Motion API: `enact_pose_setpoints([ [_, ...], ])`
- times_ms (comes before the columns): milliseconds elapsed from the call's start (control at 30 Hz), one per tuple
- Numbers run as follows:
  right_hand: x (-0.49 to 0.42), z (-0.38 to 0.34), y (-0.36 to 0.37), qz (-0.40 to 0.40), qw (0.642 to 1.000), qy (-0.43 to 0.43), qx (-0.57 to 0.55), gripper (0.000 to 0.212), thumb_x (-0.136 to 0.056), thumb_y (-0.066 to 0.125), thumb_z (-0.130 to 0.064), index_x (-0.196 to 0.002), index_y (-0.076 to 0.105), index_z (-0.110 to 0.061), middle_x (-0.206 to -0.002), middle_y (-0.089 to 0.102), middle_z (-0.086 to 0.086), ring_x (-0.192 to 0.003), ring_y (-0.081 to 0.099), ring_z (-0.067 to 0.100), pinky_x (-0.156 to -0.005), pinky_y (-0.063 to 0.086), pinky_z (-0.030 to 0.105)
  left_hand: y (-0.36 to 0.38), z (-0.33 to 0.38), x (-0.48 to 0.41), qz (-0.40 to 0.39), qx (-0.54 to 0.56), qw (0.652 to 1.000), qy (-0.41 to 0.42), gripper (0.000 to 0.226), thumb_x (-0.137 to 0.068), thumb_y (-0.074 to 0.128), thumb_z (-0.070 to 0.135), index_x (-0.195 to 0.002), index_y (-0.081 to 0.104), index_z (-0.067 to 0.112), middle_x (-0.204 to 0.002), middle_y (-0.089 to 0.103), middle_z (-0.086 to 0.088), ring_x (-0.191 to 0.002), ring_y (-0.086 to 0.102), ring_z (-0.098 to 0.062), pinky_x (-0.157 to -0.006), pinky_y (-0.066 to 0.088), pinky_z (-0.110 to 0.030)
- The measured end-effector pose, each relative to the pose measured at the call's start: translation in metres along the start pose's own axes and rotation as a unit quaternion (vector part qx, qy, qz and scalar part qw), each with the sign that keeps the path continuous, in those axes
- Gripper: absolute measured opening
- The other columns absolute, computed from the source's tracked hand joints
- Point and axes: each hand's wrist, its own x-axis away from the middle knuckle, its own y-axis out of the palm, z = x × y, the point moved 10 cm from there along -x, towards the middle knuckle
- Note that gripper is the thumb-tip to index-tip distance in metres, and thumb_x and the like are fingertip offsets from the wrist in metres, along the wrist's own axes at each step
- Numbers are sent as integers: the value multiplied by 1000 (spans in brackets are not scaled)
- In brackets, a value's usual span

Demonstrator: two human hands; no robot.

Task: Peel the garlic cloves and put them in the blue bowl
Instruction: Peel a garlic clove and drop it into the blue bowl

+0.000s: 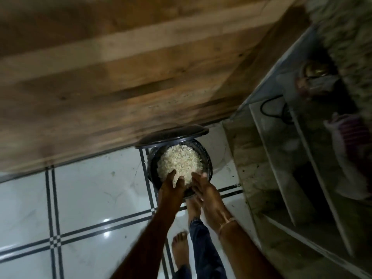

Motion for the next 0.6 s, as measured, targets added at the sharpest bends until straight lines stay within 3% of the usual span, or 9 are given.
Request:
enact_pose_setpoints([
  [100, 80, -37, -10, 19, 998, -60, 31, 38, -112, 41, -34, -137, 64, -16, -127, 68, 0, -111, 66, 10, -89, 51, 15, -12, 44, 82, -18, -88, 993, 83, 48, -106, 56, 35, -152, 49, 22, -152, 54, -9, -136, 53, -26, -104, 40, -28],
  [133, 116, -51, -15, 29, 994, -94, 44, 34, -112, 44, -30, -132, 67, -15, -125, 72, 3, -105, 69, 11, -81, 55, 14, -13, 60, 115, -36, -106, 987, 116, 47, -106, 57, 34, -151, 50, 22, -147, 59, -8, -129, 59, -23, -98, 42, -23],
  [200, 175, -70, -31, 72, 982, -158, 72, 28, -111, 49, -29, -126, 71, -22, -121, 75, 1, -108, 70, 12, -88, 57, 20, -12, 88, 172, -59, -136, 972, 180, 44, -104, 60, 28, -147, 54, 20, -142, 62, -7, -122, 63, -22, -98, 45, -23],
  [333, 308, -95, -84, 162, 934, -292, 125, 24, -110, 51, -30, -127, 69, -29, -122, 67, -25, -114, 60, -14, -101, 50, 15, -2, 139, 292, -59, -171, 933, 312, 42, -100, 66, 25, -140, 60, 15, -140, 63, -6, -128, 58, -24, -111, 44, -33],
  [400, 359, -93, -113, 200, 917, -316, 139, 28, -109, 51, -34, -130, 68, -30, -126, 67, -24, -117, 60, -10, -104, 50, 22, 17, 153, 342, -72, -185, 905, 375, 40, -99, 67, 30, -137, 62, 21, -136, 65, 0, -127, 58, -20, -109, 47, -39],
  [500, 433, -85, -167, 265, 885, -360, 134, 22, -109, 52, -33, -122, 69, -38, -119, 69, -24, -113, 64, -6, -99, 53, 24, 56, 162, 418, -112, -187, 864, 454, 38, -98, 68, 33, -135, 63, 27, -134, 65, 5, -125, 57, -13, -106, 48, -38],
  [600, 484, -73, -221, 326, 852, -385, 141, 28, -110, 49, -43, -123, 71, -31, -116, 72, -16, -110, 67, 2, -97, 56, 35, 104, 160, 475, -152, -207, 824, 504, 35, -97, 68, 32, -132, 65, 27, -133, 65, 3, -124, 59, -18, -103, 50, -39],
])
